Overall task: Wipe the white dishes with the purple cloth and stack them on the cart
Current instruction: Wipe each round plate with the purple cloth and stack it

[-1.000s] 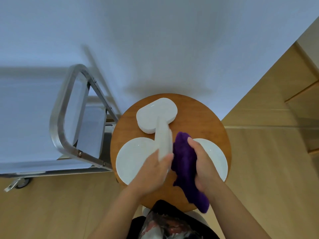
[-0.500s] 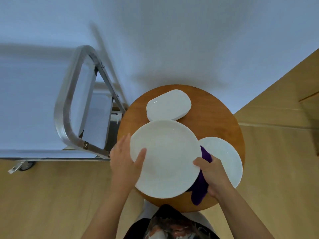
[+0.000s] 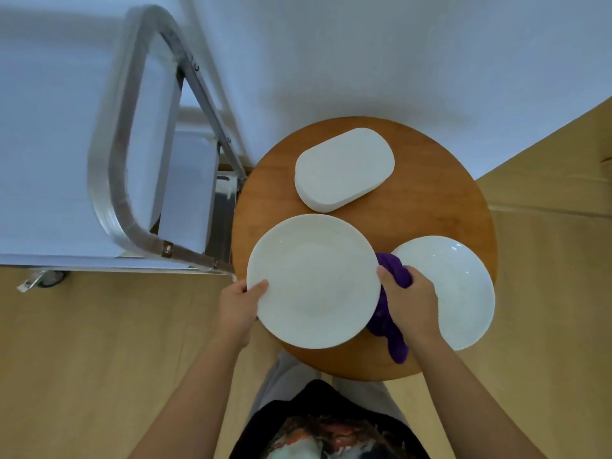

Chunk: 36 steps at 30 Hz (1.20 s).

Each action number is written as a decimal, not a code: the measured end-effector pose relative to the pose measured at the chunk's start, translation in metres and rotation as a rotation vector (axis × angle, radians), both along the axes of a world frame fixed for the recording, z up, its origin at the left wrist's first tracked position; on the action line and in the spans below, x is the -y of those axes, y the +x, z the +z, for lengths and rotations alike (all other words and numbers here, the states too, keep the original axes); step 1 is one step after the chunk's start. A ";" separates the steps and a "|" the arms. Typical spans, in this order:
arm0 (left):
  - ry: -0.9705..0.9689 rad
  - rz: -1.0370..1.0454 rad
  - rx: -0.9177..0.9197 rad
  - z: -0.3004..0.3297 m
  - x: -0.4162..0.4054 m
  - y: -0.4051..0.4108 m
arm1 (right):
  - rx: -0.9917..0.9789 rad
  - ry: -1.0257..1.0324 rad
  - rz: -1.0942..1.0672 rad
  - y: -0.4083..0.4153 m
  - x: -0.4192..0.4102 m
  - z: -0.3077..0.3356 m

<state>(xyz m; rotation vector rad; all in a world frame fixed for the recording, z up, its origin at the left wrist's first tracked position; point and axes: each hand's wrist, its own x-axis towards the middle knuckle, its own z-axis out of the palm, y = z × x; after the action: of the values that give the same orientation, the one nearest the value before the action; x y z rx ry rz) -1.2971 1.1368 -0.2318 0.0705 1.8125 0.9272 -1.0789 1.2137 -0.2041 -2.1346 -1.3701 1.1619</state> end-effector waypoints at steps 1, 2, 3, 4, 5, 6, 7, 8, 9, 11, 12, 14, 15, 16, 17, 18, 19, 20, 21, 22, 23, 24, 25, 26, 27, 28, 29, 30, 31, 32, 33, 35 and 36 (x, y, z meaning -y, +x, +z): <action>0.003 0.003 -0.029 0.001 0.000 -0.001 | 0.016 0.053 -0.025 -0.001 0.000 0.000; 0.007 0.002 -0.067 0.002 0.000 -0.002 | 0.005 0.085 -0.036 -0.001 0.000 0.000; 0.015 -0.013 -0.115 0.004 -0.001 -0.003 | -0.022 0.104 -0.008 -0.002 -0.001 0.000; 0.029 -0.034 -0.161 0.007 -0.003 -0.003 | -0.049 0.120 0.066 -0.005 0.000 0.001; 0.044 -0.069 -0.205 0.010 -0.005 -0.004 | -0.037 0.158 0.203 -0.009 0.001 0.001; 0.061 -0.104 -0.240 0.013 -0.007 -0.003 | 0.035 0.214 0.389 -0.014 0.003 -0.002; 0.082 -0.140 -0.261 0.016 -0.010 -0.002 | 0.167 0.285 0.598 -0.021 0.004 -0.008; 0.100 -0.170 -0.277 0.020 -0.012 -0.001 | 0.317 0.340 0.777 -0.028 0.005 -0.015; 0.112 -0.195 -0.294 0.022 -0.015 0.000 | 0.441 0.355 0.885 -0.035 0.006 -0.021; 0.120 -0.185 -0.326 0.025 -0.018 -0.001 | 0.603 0.287 0.939 -0.043 0.007 -0.027; 0.123 -0.151 -0.337 0.026 -0.019 -0.004 | 0.648 0.255 0.953 -0.043 0.007 -0.028; 0.130 -0.099 -0.357 0.025 -0.022 -0.011 | 0.705 0.217 1.013 -0.036 0.009 -0.029; 0.133 -0.103 -0.368 0.024 -0.023 -0.014 | 0.720 0.199 1.047 -0.033 0.009 -0.029; 0.132 -0.122 -0.373 0.022 -0.024 -0.016 | 0.726 0.170 1.066 -0.030 0.010 -0.028; 0.129 -0.145 -0.375 0.020 -0.025 -0.016 | 0.729 0.136 1.060 -0.030 0.011 -0.026; 0.118 -0.166 -0.378 0.017 -0.026 -0.014 | 0.737 0.105 1.033 -0.030 0.012 -0.023; 0.102 -0.188 -0.388 0.013 -0.026 -0.013 | 0.750 0.076 0.982 -0.030 0.011 -0.020; 0.079 -0.209 -0.401 0.010 -0.026 -0.011 | 0.761 0.040 0.904 -0.030 0.009 -0.015; 0.058 -0.218 -0.413 0.005 -0.025 -0.010 | 0.764 0.000 0.809 -0.029 0.006 -0.009; 0.041 -0.213 -0.419 0.000 -0.025 -0.010 | 0.757 -0.042 0.715 -0.026 0.002 -0.004; 0.030 -0.201 -0.420 -0.005 -0.023 -0.011 | 0.738 -0.069 0.638 -0.021 -0.003 0.001; 0.020 -0.189 -0.416 -0.009 -0.023 -0.012 | 0.708 -0.079 0.578 -0.015 -0.008 0.006; 0.015 -0.181 -0.409 -0.013 -0.022 -0.013 | 0.668 -0.072 0.525 -0.010 -0.013 0.009; 0.008 -0.176 -0.400 -0.016 -0.022 -0.013 | 0.621 -0.058 0.480 -0.006 -0.016 0.012; 0.004 -0.176 -0.392 -0.020 -0.021 -0.013 | 0.573 -0.043 0.435 -0.002 -0.017 0.013; 0.003 -0.177 -0.387 -0.022 -0.020 -0.012 | 0.529 -0.038 0.395 0.000 -0.017 0.013; 0.002 -0.179 -0.387 -0.025 -0.020 -0.012 | 0.490 -0.038 0.361 0.001 -0.017 0.012; -0.002 -0.181 -0.389 -0.028 -0.019 -0.012 | 0.457 -0.039 0.335 0.003 -0.014 0.011; -0.012 -0.183 -0.393 -0.031 -0.018 -0.012 | 0.429 -0.036 0.314 0.005 -0.012 0.008; -0.023 -0.184 -0.399 -0.033 -0.016 -0.011 | 0.403 -0.029 0.293 0.006 -0.009 0.006; -0.036 -0.195 -0.414 -0.036 -0.014 -0.011 | 0.381 -0.022 0.272 0.007 -0.007 0.005; -0.069 -0.278 -0.487 -0.040 -0.011 -0.010 | 0.350 -0.006 0.239 0.010 -0.003 0.002; -0.084 -0.333 -0.539 -0.043 -0.009 -0.011 | 0.338 0.003 0.232 0.010 -0.001 0.001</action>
<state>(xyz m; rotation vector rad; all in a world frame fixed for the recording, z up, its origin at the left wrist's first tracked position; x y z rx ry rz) -1.3077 1.1457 -0.2752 0.5999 2.2386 0.6253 -1.0691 1.2151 -0.2029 -2.2934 -1.8037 0.8996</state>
